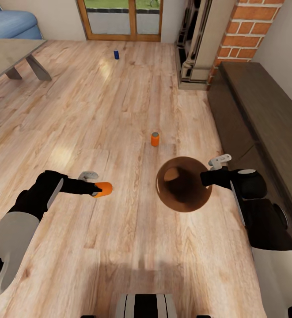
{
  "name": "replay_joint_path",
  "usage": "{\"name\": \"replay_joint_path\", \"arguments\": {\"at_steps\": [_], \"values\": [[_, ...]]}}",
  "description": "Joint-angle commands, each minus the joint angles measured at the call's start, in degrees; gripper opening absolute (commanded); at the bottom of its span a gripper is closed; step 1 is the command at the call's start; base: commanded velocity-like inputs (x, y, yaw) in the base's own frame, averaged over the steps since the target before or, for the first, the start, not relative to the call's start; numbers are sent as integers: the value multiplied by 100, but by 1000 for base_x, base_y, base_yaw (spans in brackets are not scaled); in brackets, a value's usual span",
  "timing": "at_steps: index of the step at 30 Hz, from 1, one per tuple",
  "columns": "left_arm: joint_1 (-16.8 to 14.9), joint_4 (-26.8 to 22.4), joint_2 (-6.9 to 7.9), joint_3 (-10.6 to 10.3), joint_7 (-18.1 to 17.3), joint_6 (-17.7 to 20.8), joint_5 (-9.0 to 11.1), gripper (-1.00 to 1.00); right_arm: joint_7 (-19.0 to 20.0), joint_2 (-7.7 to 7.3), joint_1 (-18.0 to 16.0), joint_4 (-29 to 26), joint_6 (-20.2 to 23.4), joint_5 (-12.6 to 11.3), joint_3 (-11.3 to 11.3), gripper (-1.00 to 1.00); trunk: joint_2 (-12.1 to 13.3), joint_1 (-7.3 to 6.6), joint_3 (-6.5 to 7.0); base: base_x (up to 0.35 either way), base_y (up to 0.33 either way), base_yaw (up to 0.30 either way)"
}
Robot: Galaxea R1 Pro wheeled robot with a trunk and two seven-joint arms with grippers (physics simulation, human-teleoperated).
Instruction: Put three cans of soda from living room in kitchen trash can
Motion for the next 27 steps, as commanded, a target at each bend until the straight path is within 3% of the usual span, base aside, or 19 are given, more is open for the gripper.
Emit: {"name": "replay_joint_path", "arguments": {"at_steps": [1,15,27], "values": [[0,0,0,0,-2,0,2,-100,38,1,-2,-2,17,-100,-2,-100,0,-1,1,0,311,0],[0,-17,-1,-20,-10,3,2,-100,38,2,65,-2,17,-94,2,-100,0,-1,1,0,313,0],[1,-535,8,-25,-9,3,1,-100,38,11,103,-3,17,-92,16,-100,0,-1,1,0,43,0]]}}
